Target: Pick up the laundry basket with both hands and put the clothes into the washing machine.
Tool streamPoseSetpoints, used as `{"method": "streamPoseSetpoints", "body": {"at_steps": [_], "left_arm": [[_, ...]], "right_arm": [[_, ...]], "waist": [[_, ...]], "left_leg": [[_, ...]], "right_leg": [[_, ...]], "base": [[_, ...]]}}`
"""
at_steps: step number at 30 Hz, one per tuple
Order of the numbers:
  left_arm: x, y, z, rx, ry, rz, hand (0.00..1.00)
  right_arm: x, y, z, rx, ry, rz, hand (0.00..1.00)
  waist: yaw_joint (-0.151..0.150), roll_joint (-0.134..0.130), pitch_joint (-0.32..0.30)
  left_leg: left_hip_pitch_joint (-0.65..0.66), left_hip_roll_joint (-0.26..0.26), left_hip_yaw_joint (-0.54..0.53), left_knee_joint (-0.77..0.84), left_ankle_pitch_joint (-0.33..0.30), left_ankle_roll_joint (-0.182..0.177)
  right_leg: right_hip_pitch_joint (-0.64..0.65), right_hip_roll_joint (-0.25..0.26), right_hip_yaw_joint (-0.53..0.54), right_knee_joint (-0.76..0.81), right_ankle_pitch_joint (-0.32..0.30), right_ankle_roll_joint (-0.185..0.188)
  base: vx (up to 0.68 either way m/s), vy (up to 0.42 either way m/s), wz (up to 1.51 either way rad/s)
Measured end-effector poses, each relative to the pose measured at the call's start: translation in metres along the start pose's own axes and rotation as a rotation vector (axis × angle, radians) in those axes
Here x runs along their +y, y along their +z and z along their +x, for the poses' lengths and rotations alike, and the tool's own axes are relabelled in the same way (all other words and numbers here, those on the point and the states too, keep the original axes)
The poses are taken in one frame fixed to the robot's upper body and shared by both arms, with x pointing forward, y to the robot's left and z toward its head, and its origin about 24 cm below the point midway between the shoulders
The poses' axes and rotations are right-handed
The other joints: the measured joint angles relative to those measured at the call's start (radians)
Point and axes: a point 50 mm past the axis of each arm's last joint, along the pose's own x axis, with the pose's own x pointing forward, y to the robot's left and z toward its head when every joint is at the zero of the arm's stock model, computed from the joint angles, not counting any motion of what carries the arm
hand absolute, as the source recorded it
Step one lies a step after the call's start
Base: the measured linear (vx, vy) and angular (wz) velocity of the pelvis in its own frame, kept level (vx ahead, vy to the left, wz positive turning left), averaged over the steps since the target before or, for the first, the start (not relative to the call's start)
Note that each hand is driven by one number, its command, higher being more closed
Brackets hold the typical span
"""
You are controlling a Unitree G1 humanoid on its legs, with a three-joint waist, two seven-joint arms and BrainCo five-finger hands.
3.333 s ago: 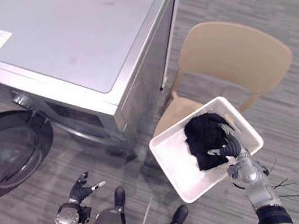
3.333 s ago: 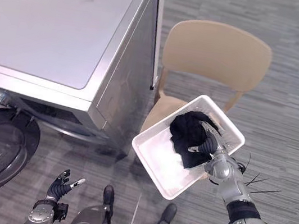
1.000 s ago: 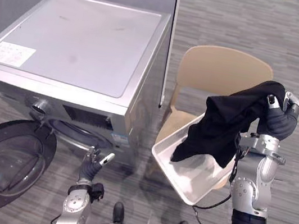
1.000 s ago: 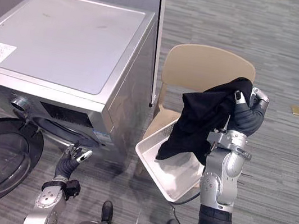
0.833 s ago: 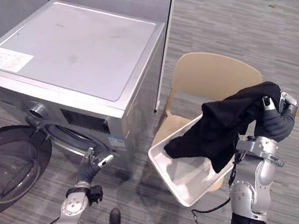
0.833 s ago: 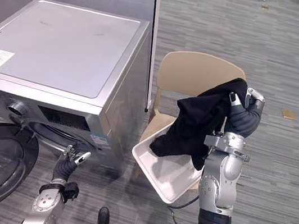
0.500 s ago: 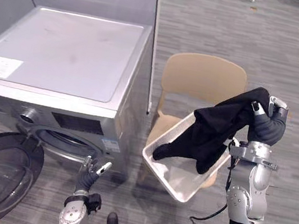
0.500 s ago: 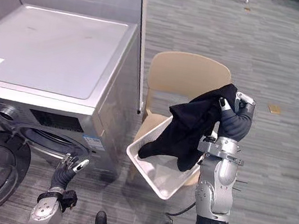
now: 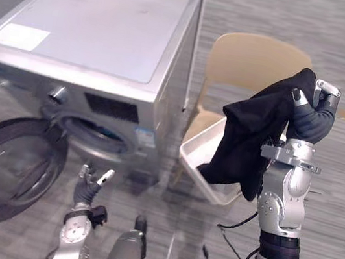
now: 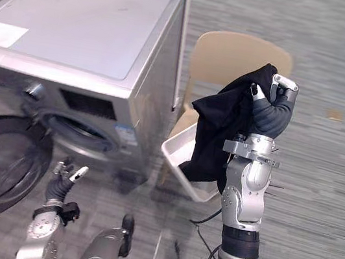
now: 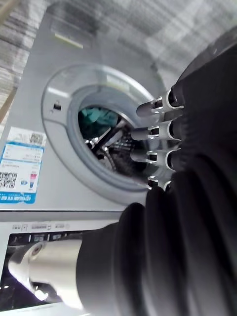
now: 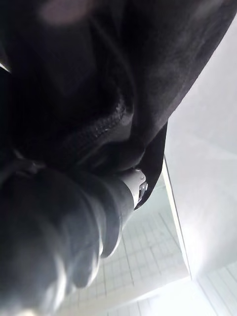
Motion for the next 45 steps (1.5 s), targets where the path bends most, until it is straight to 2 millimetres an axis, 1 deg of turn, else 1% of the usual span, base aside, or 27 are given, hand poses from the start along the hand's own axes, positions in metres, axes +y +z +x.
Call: {"method": "streamPoseSetpoints", "body": {"at_steps": [1,2,3,4,5,6,7,8,9,10,11,14,16,17,18,19,21,24,26,27,29,32,33,36,40,42,45], "left_arm": [[0.000,-0.003,-0.002,0.011,-0.004,0.006,0.00],[-0.002,-0.007,-0.005,0.027,-0.023,0.013,0.00],[-0.002,-0.011,-0.009,0.045,-0.028,0.020,0.00],[-0.001,-0.013,-0.010,0.052,-0.027,0.023,0.00],[0.002,-0.015,-0.013,0.064,-0.020,0.026,0.00],[0.003,-0.018,-0.015,0.073,-0.015,0.028,0.00],[0.003,-0.018,-0.016,0.075,-0.016,0.028,0.00],[0.002,-0.018,-0.016,0.073,-0.023,0.028,0.00],[-0.002,-0.015,-0.016,0.063,-0.035,0.023,0.00],[-0.008,-0.010,-0.014,0.039,-0.066,0.029,0.00],[-0.014,-0.002,-0.011,0.007,-0.093,0.032,0.00],[-0.033,0.021,-0.010,-0.098,-0.190,0.029,0.00],[-0.048,0.043,-0.011,-0.201,-0.274,0.049,0.00],[-0.053,0.048,-0.013,-0.231,-0.302,0.062,0.00],[-0.063,0.057,-0.016,-0.278,-0.360,0.078,0.00],[-0.068,0.060,-0.018,-0.297,-0.389,0.085,0.00],[-0.087,0.071,-0.023,-0.370,-0.483,0.122,0.00],[-0.110,0.075,-0.030,-0.407,-0.596,0.143,0.00],[-0.138,0.089,-0.036,-0.487,-0.717,0.166,0.00],[-0.143,0.092,-0.038,-0.507,-0.736,0.172,0.00],[-0.158,0.103,-0.042,-0.569,-0.795,0.190,0.00],[-0.172,0.109,-0.045,-0.616,-0.845,0.225,0.00],[-0.179,0.112,-0.044,-0.629,-0.857,0.230,1.00],[-0.189,0.115,-0.041,-0.652,-0.848,0.251,1.00],[-0.193,0.117,-0.037,-0.658,-0.813,0.250,1.00],[-0.194,0.118,-0.036,-0.658,-0.802,0.248,1.00],[-0.192,0.118,-0.034,-0.656,-0.790,0.249,1.00]], "right_arm": [[-0.001,-0.001,0.000,0.010,-0.002,-0.005,1.00],[-0.002,-0.001,0.000,0.007,0.000,-0.015,1.00],[-0.003,0.001,0.001,0.001,-0.004,-0.017,1.00],[-0.002,0.002,0.002,-0.005,-0.002,-0.016,1.00],[0.000,0.006,0.002,-0.022,0.008,-0.016,1.00],[0.001,0.009,0.003,-0.034,0.024,-0.019,1.00],[0.001,0.010,0.004,-0.036,0.030,-0.026,1.00],[0.000,0.011,0.004,-0.038,0.033,-0.034,1.00],[-0.001,0.013,0.005,-0.046,0.037,-0.043,1.00],[-0.003,0.015,0.005,-0.053,0.030,-0.042,1.00],[-0.004,0.016,0.005,-0.057,0.022,-0.040,1.00],[0.002,0.019,0.005,-0.067,0.058,-0.010,1.00],[0.011,0.017,0.004,-0.057,0.101,0.033,1.00],[0.015,0.016,0.004,-0.054,0.120,0.049,1.00],[0.024,0.017,0.002,-0.055,0.160,0.077,1.00],[0.030,0.018,0.001,-0.057,0.188,0.093,1.00],[0.051,0.024,-0.001,-0.074,0.295,0.160,1.00],[0.066,0.027,-0.003,-0.083,0.362,0.206,1.00],[0.083,0.030,-0.003,-0.086,0.425,0.273,1.00],[0.088,0.031,-0.003,-0.086,0.438,0.290,1.00],[0.105,0.030,-0.008,-0.069,0.496,0.359,1.00],[0.122,0.029,-0.014,-0.049,0.545,0.434,1.00],[0.128,0.028,-0.018,-0.033,0.562,0.467,1.00],[0.135,0.027,-0.022,-0.012,0.583,0.506,1.00],[0.143,0.026,-0.027,0.019,0.609,0.558,1.00],[0.145,0.025,-0.029,0.025,0.617,0.566,1.00],[0.142,0.022,-0.032,0.038,0.605,0.574,1.00]], "waist": [[-0.001,0.002,0.001],[-0.007,-0.006,0.006],[-0.020,-0.025,0.010],[-0.022,-0.037,0.014],[-0.022,-0.046,0.014],[-0.023,-0.042,0.012],[-0.026,-0.036,0.009],[-0.031,-0.027,-0.001],[-0.043,-0.010,-0.013],[-0.057,-0.004,-0.026],[-0.057,-0.009,-0.034],[-0.057,-0.018,-0.049],[-0.058,-0.031,-0.070],[-0.058,-0.034,-0.078],[-0.060,-0.036,-0.090],[-0.062,-0.035,-0.095],[-0.079,-0.034,-0.102],[-0.082,-0.034,-0.121],[-0.088,-0.033,-0.128],[-0.092,-0.032,-0.129],[-0.104,-0.033,-0.140],[-0.105,-0.035,-0.152],[-0.108,-0.035,-0.160],[-0.108,-0.039,-0.163],[-0.113,-0.041,-0.165],[-0.119,-0.042,-0.166],[-0.130,-0.048,-0.169]], "left_leg": [[0.016,-0.006,-0.013,-0.054,0.055,-0.014],[0.023,-0.013,-0.033,-0.085,0.095,-0.030],[0.000,-0.026,-0.026,0.047,0.016,0.029],[-0.004,-0.035,-0.020,0.114,-0.027,0.041],[0.006,-0.040,-0.018,0.216,-0.112,0.029],[0.045,-0.038,-0.033,0.251,-0.180,-0.006],[0.093,-0.039,-0.042,0.229,-0.216,-0.023],[0.151,-0.038,-0.045,0.154,-0.235,-0.038],[0.198,-0.038,-0.048,0.037,-0.233,-0.041],[0.238,-0.045,-0.050,-0.064,-0.210,-0.041],[0.250,-0.054,-0.046,-0.099,-0.188,-0.036],[0.265,-0.073,-0.045,-0.103,-0.184,-0.030],[0.289,-0.083,-0.044,-0.107,-0.184,-0.029],[0.294,-0.084,-0.043,-0.109,-0.184,-0.029],[0.311,-0.086,-0.040,-0.124,-0.180,-0.023],[0.320,-0.086,-0.038,-0.135,-0.177,-0.019],[0.344,-0.087,-0.024,-0.149,-0.177,-0.018],[0.373,-0.084,0.001,-0.173,-0.175,-0.016],[0.391,-0.084,0.016,-0.180,-0.175,-0.016],[0.392,-0.084,0.017,-0.183,-0.174,-0.015],[0.404,-0.085,0.024,-0.203,-0.166,-0.007],[0.417,-0.087,0.039,-0.207,-0.166,-0.007],[0.419,-0.089,0.041,-0.210,-0.163,-0.003],[0.424,-0.091,0.052,-0.218,-0.157,0.002],[0.437,-0.096,0.062,-0.246,-0.140,0.004],[0.438,-0.097,0.063,-0.249,-0.138,0.005],[0.440,-0.100,0.062,-0.264,-0.128,0.006]], "right_leg": [[-0.004,0.001,-0.015,0.009,-0.005,-0.014],[-0.023,-0.009,-0.063,0.033,-0.028,-0.056],[-0.036,-0.026,-0.086,0.046,-0.028,-0.068],[-0.042,-0.037,-0.090,0.047,-0.025,-0.073],[-0.051,-0.046,-0.087,0.047,-0.014,-0.082],[-0.060,-0.046,-0.087,0.046,-0.002,-0.081],[-0.060,-0.044,-0.089,0.040,0.013,-0.073],[-0.060,-0.037,-0.091,0.025,0.026,-0.068],[-0.060,-0.027,-0.102,0.013,0.037,-0.062],[-0.063,-0.025,-0.114,0.000,0.050,-0.055],[-0.066,-0.030,-0.113,-0.011,0.064,-0.049],[-0.043,-0.043,-0.112,-0.031,0.078,-0.032],[-0.010,-0.046,-0.109,-0.063,0.090,-0.024],[-0.005,-0.045,-0.107,-0.070,0.094,-0.024],[0.007,-0.042,-0.100,-0.085,0.100,-0.023],[0.012,-0.041,-0.096,-0.090,0.103,-0.022],[0.024,-0.039,-0.081,-0.099,0.107,-0.022],[0.028,-0.035,-0.051,-0.104,0.114,-0.023],[0.043,-0.028,-0.028,-0.133,0.137,-0.023],[0.043,-0.027,-0.027,-0.136,0.140,-0.023],[0.046,-0.022,-0.018,-0.148,0.154,-0.025],[0.053,-0.021,-0.001,-0.160,0.163,-0.023],[0.053,-0.020,0.002,-0.161,0.167,-0.023],[0.052,-0.019,0.013,-0.169,0.180,-0.023],[0.052,-0.018,0.024,-0.182,0.195,-0.021],[0.051,-0.019,0.025,-0.184,0.196,-0.021],[0.048,-0.018,0.025,-0.184,0.197,-0.020]], "base": [[-0.34,-0.116,0.79],[-0.32,-0.117,0.77],[-0.29,-0.132,0.70],[-0.19,-0.142,0.40],[-0.17,-0.071,0.13],[-0.15,-0.024,0.05],[-0.11,0.040,0.02],[-0.05,0.048,0.10],[-0.03,0.072,0.28],[0.00,0.091,0.23],[0.01,0.095,0.15],[0.04,0.095,0.02],[0.06,0.074,-0.02],[0.04,0.025,-0.10],[0.03,0.010,-0.12],[0.03,0.012,-0.18],[0.00,0.016,-0.20],[0.00,0.024,-0.32],[-0.03,0.024,-0.30],[-0.06,0.018,-0.14],[-0.06,0.023,-0.12],[-0.04,0.020,-0.16],[-0.06,0.016,-0.08],[-0.05,0.012,-0.09],[-0.04,0.012,-0.09],[-0.04,0.007,-0.01],[-0.01,0.002,0.01]]}}
